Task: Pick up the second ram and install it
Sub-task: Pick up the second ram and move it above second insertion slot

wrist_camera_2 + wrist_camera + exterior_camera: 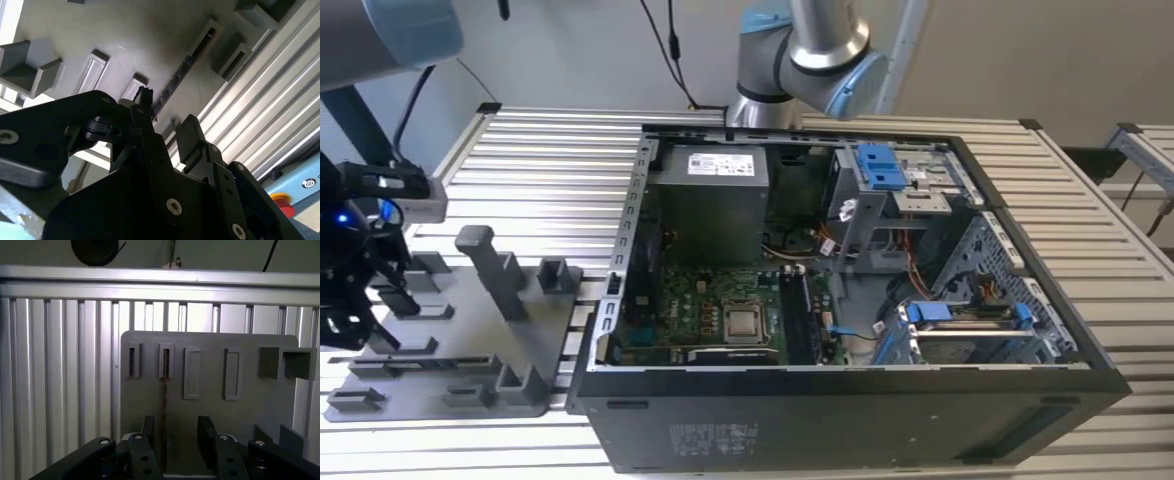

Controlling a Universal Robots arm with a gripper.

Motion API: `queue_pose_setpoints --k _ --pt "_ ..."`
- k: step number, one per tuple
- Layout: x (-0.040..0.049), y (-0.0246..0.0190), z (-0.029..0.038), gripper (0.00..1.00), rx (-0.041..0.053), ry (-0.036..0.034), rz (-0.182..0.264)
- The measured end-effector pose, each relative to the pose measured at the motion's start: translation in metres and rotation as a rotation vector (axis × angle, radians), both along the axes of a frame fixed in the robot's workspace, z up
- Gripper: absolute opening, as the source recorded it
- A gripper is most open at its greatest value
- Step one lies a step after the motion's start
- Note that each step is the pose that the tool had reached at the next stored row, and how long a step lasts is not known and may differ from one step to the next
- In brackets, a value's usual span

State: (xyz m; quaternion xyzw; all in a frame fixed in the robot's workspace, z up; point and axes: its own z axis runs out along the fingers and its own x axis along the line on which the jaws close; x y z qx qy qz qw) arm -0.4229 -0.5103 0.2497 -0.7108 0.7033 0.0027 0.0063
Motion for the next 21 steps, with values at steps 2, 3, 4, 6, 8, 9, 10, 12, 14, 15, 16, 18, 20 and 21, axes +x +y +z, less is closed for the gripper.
queue_pose_setpoints --k 2,3,4,6,8,9,10,12,14,15,16,18,20,21 --pt "0.0001 -0.0004 -0.0031 0.48 0.0001 -0.0001 0.000" --pt "0.0000 -0.0005 -0.0046 0.48 0.0001 -0.0002 0.000" --pt "0.0000 -0.0005 -0.0064 0.48 0.0001 -0.0001 0.000" --pt "0.0000 -0.0006 -0.0097 0.48 0.0000 -0.0001 0.001" --pt "0.0000 -0.0011 -0.0126 0.48 -0.0001 -0.0001 0.001" --pt "0.0000 -0.0015 -0.0137 0.48 -0.0002 0.0001 0.002" --pt "-0.0001 -0.0020 -0.0149 0.48 -0.0002 -0.0001 0.005" --pt "-0.0005 -0.0028 -0.0174 0.48 0.0001 -0.0007 0.014" --pt "-0.0006 -0.0035 -0.0197 0.48 0.0000 -0.0006 0.025" --pt "-0.0006 -0.0035 -0.0212 0.48 0.0001 -0.0007 0.031" --pt "-0.0007 -0.0036 -0.0227 0.48 0.0000 -0.0007 0.037" --pt "-0.0007 -0.0037 -0.0258 0.48 0.0001 -0.0007 0.046" --pt "-0.0007 -0.0038 -0.0291 0.48 0.0000 -0.0007 0.048" --pt "-0.0008 -0.0038 -0.0306 0.48 0.0000 -0.0007 0.048"
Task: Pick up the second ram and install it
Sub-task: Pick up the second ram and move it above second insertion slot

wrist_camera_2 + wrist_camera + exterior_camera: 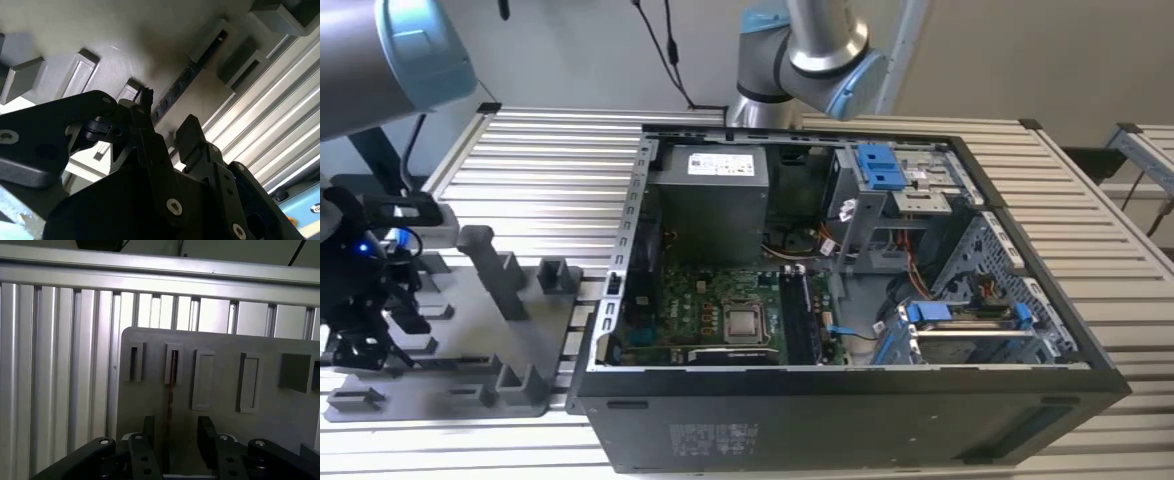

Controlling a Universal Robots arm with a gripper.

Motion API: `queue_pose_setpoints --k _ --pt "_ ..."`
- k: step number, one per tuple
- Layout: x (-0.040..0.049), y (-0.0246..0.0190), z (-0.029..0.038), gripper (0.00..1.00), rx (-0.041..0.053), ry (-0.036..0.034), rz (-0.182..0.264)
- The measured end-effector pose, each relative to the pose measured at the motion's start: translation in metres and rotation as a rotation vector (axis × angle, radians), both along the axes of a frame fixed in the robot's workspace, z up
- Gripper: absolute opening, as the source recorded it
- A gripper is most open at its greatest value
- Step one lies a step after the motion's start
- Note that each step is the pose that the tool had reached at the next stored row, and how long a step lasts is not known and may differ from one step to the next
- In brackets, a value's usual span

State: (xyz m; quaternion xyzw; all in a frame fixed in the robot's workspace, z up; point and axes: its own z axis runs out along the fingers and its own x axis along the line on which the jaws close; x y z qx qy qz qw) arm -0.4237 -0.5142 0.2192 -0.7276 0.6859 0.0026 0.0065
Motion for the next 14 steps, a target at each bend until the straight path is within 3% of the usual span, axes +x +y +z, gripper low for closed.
queue_pose_setpoints --k 14 --pt "-0.0014 -0.0025 -0.0135 0.48 0.0001 0.0000 0.010"
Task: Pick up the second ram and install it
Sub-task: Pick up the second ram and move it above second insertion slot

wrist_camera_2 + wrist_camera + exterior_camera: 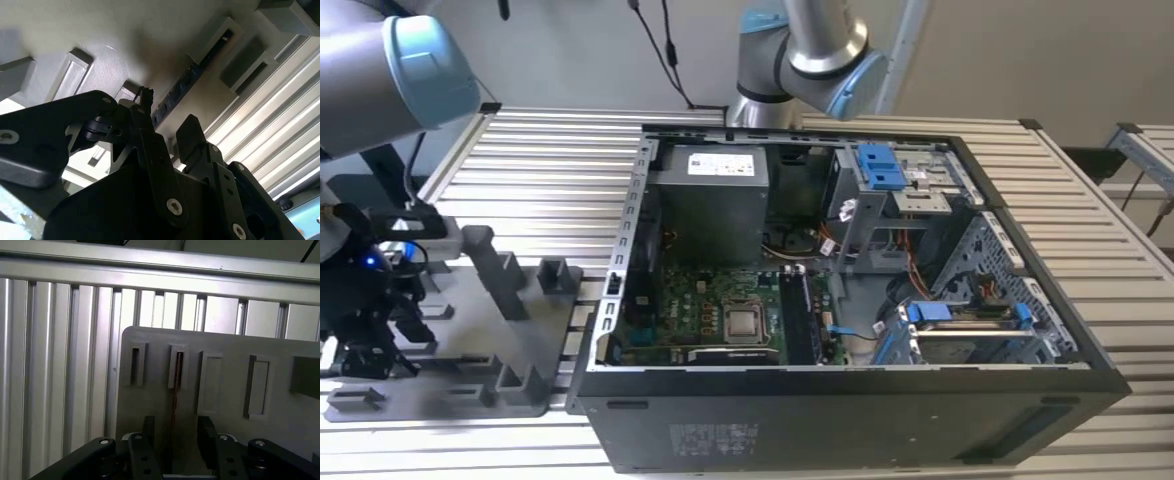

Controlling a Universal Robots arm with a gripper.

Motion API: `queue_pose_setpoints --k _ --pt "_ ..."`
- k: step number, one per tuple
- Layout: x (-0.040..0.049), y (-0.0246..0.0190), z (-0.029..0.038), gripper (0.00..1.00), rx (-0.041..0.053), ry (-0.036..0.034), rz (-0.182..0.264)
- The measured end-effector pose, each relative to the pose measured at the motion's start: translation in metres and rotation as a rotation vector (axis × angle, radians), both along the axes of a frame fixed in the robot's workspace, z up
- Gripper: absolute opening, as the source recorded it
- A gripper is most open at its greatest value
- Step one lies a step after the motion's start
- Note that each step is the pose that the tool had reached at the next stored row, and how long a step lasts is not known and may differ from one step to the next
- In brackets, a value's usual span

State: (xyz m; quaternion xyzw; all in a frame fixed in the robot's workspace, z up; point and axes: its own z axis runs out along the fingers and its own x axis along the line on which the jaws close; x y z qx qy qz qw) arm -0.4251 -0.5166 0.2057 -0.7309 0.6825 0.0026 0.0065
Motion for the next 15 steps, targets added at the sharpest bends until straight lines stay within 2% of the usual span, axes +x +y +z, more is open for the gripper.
queue_pose_setpoints --k 9,15 --pt "-0.0020 0.0000 -0.0104 0.48 -0.0001 0.0001 0.002" --pt "-0.0020 0.0000 -0.0116 0.48 -0.0001 0.0001 0.002"
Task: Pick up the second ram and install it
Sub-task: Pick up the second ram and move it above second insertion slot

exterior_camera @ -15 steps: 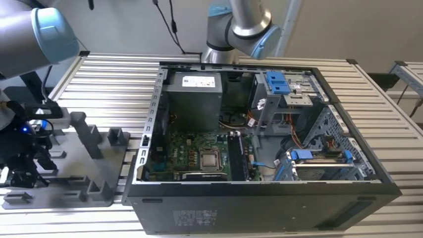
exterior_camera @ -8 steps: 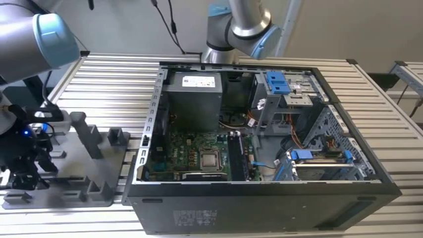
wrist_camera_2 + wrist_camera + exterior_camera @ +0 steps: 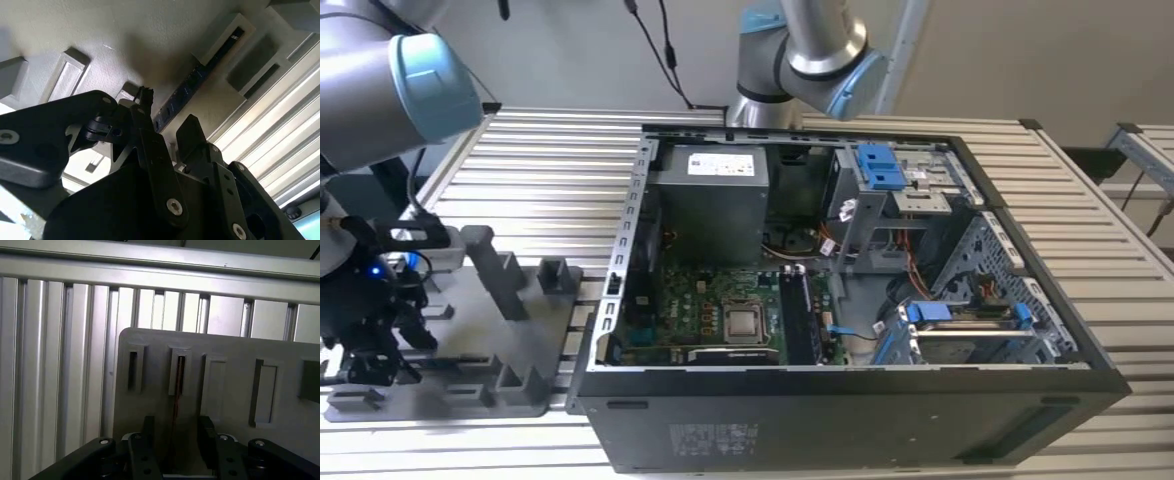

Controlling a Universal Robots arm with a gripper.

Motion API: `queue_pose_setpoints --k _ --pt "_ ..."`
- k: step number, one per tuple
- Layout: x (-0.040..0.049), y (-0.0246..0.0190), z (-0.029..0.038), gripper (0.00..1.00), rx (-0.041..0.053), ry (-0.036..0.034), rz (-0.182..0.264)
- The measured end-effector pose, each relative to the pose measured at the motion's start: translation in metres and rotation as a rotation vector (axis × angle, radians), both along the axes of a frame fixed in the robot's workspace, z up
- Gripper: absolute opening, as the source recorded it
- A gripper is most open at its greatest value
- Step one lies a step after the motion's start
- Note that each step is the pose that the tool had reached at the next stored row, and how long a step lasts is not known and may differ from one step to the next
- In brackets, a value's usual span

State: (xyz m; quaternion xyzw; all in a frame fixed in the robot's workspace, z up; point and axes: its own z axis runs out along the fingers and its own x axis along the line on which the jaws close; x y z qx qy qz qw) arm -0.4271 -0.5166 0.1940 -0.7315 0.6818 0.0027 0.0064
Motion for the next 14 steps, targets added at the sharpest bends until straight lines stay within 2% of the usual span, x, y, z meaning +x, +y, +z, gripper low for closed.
queue_pose_setpoints --k 4,6,7,8,14 --pt "0.0000 0.0000 -0.0003 0.45 -0.0001 0.0000 0.000" --pt "0.0000 0.0000 -0.0005 0.33 -0.0001 0.0000 0.000" --pt "0.0000 0.0000 -0.0005 0.33 -0.0001 0.0000 0.000" --pt "0.0000 0.0000 -0.0006 0.27 0.0000 0.0000 0.000" --pt "0.0000 0.0000 -0.0011 0.25 0.0000 0.0000 0.000"
